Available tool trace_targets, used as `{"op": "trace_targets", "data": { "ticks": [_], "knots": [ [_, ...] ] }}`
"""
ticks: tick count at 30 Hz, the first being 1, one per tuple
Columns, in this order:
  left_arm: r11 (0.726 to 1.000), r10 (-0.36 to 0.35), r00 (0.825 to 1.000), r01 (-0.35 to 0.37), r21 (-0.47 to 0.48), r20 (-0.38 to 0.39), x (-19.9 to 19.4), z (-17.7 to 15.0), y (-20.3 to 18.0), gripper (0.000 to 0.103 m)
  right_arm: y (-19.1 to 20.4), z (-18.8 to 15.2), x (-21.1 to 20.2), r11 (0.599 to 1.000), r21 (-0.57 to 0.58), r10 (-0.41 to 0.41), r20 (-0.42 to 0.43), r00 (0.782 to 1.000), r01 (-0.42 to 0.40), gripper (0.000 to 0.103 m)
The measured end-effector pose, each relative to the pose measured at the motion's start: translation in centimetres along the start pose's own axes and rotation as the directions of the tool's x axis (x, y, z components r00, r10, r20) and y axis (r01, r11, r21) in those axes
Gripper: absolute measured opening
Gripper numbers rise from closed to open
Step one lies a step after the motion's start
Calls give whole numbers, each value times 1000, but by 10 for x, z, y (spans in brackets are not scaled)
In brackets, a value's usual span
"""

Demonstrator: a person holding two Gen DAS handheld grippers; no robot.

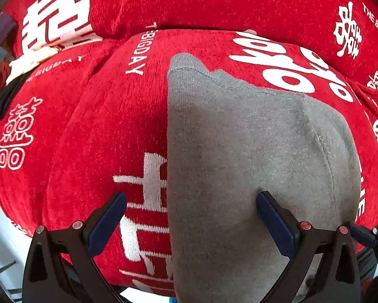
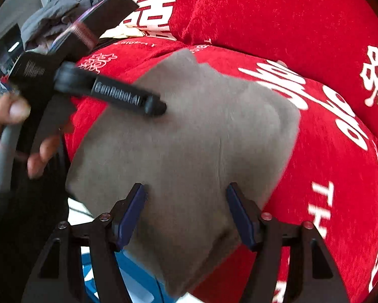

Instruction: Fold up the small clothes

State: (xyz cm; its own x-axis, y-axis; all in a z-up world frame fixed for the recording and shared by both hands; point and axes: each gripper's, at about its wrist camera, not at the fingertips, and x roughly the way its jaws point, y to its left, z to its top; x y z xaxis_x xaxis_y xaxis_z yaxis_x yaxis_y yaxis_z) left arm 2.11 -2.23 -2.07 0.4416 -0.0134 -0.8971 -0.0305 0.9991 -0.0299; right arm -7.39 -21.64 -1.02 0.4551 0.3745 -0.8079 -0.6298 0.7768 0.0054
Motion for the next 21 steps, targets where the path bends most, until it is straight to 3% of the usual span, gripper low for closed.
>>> {"op": "trace_targets", "data": {
  "ticks": [6, 10, 13, 15, 18, 21],
  "knots": [
    [999, -14, 1000, 13, 38, 19, -25, -12, -12, 103, 13, -5, -18, 997, 12, -70, -87, 994, 71, 71],
    [999, -43, 999, 42, 32, 20, -38, -21, -15, 103, 21, 4, -32, 998, 24, -63, -50, 997, 64, 71],
    [999, 16, 999, -18, 46, 41, -41, -25, -15, 103, 27, 10, -31, 999, -3, -46, -19, 999, 46, 73],
    [997, 69, 998, -69, 45, 8, -31, -26, -11, 103, 30, 10, -23, 999, -14, -32, -30, 999, 31, 74],
    [1000, 17, 999, -18, -8, -33, -21, -28, 0, 103, 30, 3, -4, 999, -16, -33, -75, 997, 32, 74],
    [1000, 24, 999, -24, 3, -27, -24, -30, -3, 103, 28, -1, -3, 998, -13, -64, -84, 994, 63, 74]
  ]
}}
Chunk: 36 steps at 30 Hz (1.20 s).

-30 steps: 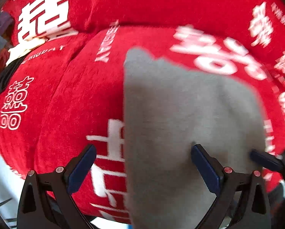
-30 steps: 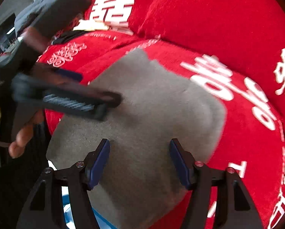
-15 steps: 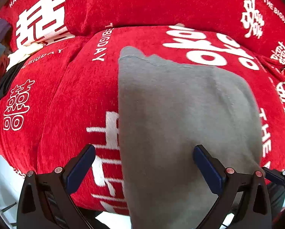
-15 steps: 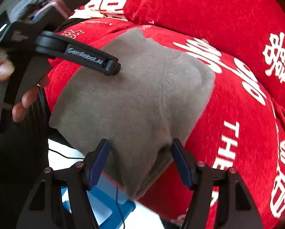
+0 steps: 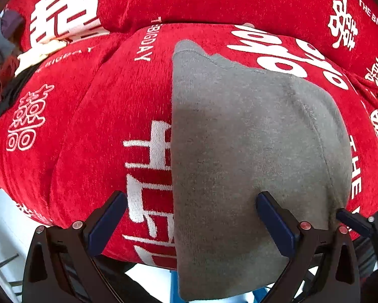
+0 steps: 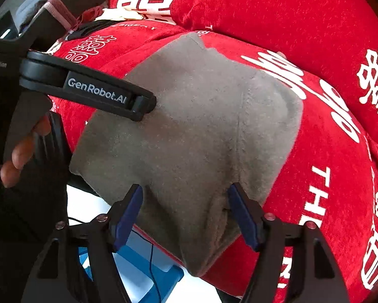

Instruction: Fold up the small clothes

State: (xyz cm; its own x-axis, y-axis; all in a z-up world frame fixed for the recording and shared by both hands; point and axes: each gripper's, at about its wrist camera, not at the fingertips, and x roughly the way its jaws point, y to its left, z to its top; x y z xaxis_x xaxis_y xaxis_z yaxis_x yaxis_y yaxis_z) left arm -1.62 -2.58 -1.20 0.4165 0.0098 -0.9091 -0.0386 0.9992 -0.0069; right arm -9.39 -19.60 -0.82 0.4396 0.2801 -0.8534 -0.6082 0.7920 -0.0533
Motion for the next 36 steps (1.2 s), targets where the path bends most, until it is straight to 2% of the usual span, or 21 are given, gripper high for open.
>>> {"op": "trace_targets", "data": {
  "ticks": [6, 9, 11, 14, 17, 21, 24, 29, 32, 36],
  "knots": [
    [999, -6, 1000, 5, 33, 23, -17, -6, -12, 103, 2, 7, -24, 998, -4, -58, 11, 998, 58, 74],
    [999, -40, 999, 39, 22, 25, -24, -7, -12, 103, -2, 13, -29, 995, 15, -100, -4, 995, 100, 74],
    [999, -46, 997, 46, 10, 58, -31, -9, -11, 103, -3, 15, -31, 993, 32, -109, -10, 994, 109, 74],
    [1000, -17, 995, 18, -4, 94, -38, -11, -10, 103, -6, 16, -34, 991, 53, -123, -18, 992, 123, 74],
    [1000, -4, 996, 7, -28, 89, -37, -14, -7, 103, -6, 16, -35, 989, 63, -131, -22, 991, 132, 74],
    [999, -39, 998, 40, -6, 58, -32, -16, -9, 103, -5, 16, -34, 988, 65, -137, -30, 990, 138, 74],
    [1000, -14, 998, 13, 16, 69, -34, -18, -14, 103, -6, 16, -32, 987, 66, -141, -37, 989, 143, 74],
    [1000, -31, 998, 30, 3, 46, -31, -18, -12, 103, -11, 15, -30, 985, 80, -149, -56, 987, 153, 74],
    [1000, -17, 999, 17, -5, 39, -27, -19, -11, 103, -13, 16, -29, 984, 85, -153, -65, 986, 158, 74],
    [1000, -30, 1000, 30, -2, -9, -20, -20, -9, 103, -12, 17, -27, 983, 81, -159, -76, 984, 165, 74]
  ]
}}
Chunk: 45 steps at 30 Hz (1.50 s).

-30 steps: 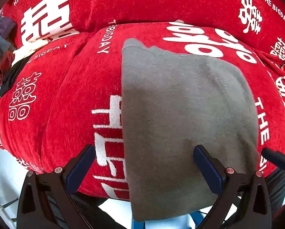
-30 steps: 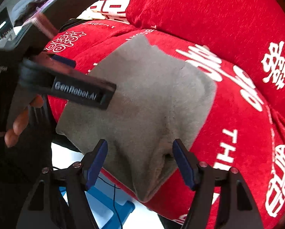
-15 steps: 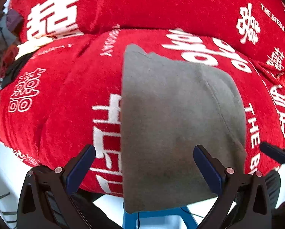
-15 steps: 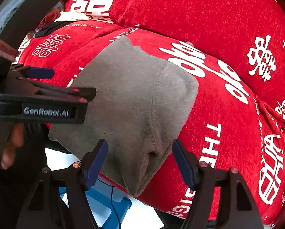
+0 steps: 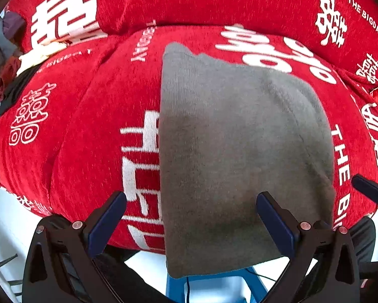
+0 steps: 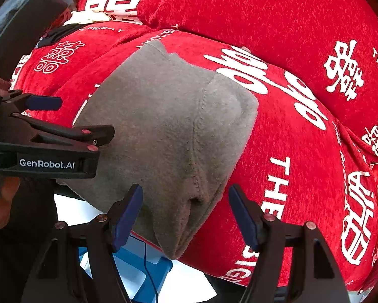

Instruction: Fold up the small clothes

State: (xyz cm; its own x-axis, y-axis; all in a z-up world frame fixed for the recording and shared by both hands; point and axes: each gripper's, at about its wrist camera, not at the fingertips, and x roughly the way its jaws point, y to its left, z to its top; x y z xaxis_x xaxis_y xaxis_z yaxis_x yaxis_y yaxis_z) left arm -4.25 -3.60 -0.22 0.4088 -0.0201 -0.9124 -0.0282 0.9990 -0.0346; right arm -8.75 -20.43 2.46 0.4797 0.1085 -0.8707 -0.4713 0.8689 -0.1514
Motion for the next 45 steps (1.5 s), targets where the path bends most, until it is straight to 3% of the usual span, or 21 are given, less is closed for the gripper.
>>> {"op": "trace_targets", "data": {
  "ticks": [6, 12, 16, 45],
  "knots": [
    [1000, -20, 999, 20, 1, -36, 6, 1, 4, 103, 2, 3, 1, 1000, -8, -15, -14, 1000, 15, 74],
    [998, 11, 1000, -11, -60, 5, 2, -2, 14, 103, 5, 6, 2, 999, -21, -32, -28, 999, 31, 74],
    [998, -15, 1000, 14, -68, -20, 5, -3, 18, 103, 7, 8, 3, 999, -32, -40, -37, 998, 39, 74],
    [992, -100, 995, 99, -84, -1, 7, -8, 34, 103, 28, 17, 5, 993, -80, -96, -62, 993, 91, 74]
  ]
}}
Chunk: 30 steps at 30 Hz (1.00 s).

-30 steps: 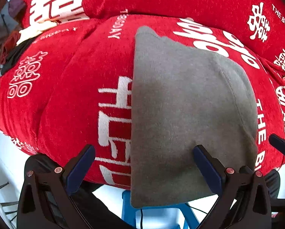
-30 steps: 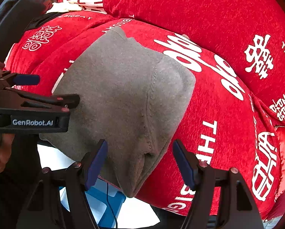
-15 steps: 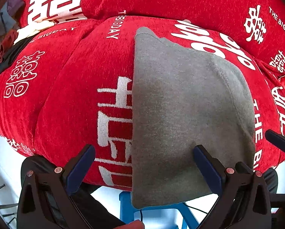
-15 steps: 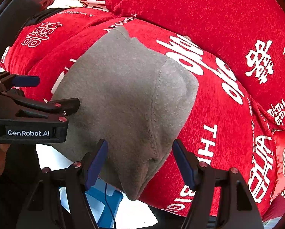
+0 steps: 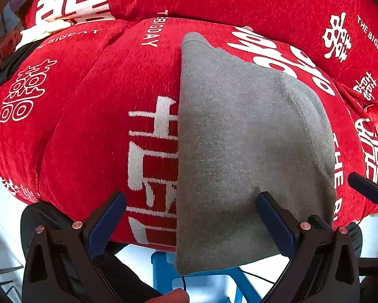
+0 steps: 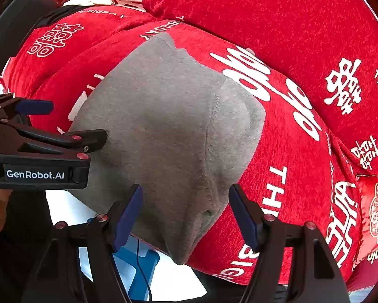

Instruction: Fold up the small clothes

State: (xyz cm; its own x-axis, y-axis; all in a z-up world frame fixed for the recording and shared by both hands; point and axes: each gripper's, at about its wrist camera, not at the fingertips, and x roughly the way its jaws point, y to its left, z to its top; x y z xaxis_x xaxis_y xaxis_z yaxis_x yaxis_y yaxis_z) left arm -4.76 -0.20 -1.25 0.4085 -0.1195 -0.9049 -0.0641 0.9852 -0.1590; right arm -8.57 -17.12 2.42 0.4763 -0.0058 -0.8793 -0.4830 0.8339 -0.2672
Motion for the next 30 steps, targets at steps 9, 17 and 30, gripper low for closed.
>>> {"op": "trace_targets", "data": {
  "ticks": [9, 17, 30],
  "knots": [
    [1000, -12, 1000, 12, -9, 5, 0, -1, 3, 103, 4, 2, -3, 1000, -9, -10, 1, 1000, 10, 74],
    [1000, 7, 1000, -7, 2, 21, -4, -1, 2, 103, 5, 3, -6, 1000, -14, -4, 12, 1000, 4, 74],
    [997, 44, 999, -44, 57, 8, -4, -1, -14, 103, -9, 0, -4, 999, 31, 35, 38, 999, -37, 74]
  ]
}}
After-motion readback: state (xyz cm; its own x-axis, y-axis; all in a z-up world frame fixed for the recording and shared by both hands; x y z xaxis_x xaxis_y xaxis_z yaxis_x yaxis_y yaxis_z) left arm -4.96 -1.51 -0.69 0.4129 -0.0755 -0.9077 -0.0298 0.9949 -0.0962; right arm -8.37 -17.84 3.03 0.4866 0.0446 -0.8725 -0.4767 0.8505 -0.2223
